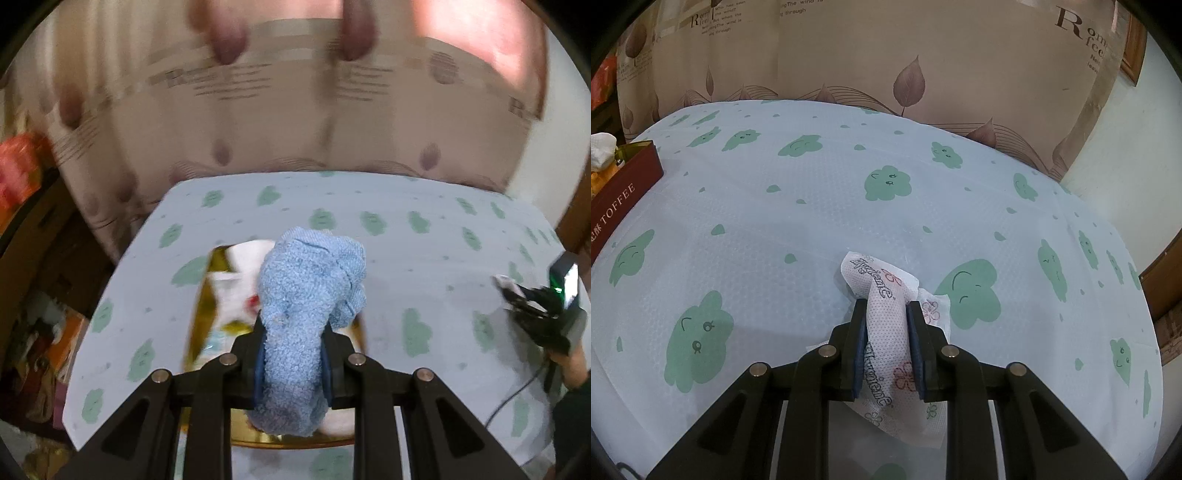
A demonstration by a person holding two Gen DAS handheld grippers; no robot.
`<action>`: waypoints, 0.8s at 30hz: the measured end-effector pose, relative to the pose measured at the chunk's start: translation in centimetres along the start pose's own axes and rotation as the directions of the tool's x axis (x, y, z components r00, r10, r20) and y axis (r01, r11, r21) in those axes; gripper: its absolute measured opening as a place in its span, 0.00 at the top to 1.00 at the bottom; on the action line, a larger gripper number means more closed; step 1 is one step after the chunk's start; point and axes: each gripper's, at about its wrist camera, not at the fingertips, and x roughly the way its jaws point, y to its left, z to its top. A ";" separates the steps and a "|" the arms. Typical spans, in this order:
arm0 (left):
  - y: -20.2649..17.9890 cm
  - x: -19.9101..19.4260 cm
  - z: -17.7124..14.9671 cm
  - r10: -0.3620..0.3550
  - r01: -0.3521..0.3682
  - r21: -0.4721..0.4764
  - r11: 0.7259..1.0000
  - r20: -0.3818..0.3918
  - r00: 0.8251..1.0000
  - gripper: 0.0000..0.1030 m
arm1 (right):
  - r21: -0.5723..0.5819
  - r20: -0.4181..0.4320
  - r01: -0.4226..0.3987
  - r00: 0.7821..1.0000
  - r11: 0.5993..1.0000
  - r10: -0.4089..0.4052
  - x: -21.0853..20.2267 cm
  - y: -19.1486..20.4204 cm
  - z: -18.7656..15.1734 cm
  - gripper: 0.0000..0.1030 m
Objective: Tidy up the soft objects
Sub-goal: 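Carry the blue fuzzy sock into the tin box and open the left gripper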
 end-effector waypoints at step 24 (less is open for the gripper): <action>7.0 6.0 -4.2 0.042 -0.051 -0.119 0.992 -0.076 0.996 0.76 | -0.006 -0.001 0.007 1.000 1.000 -0.007 0.0 0.0 0.1 0.80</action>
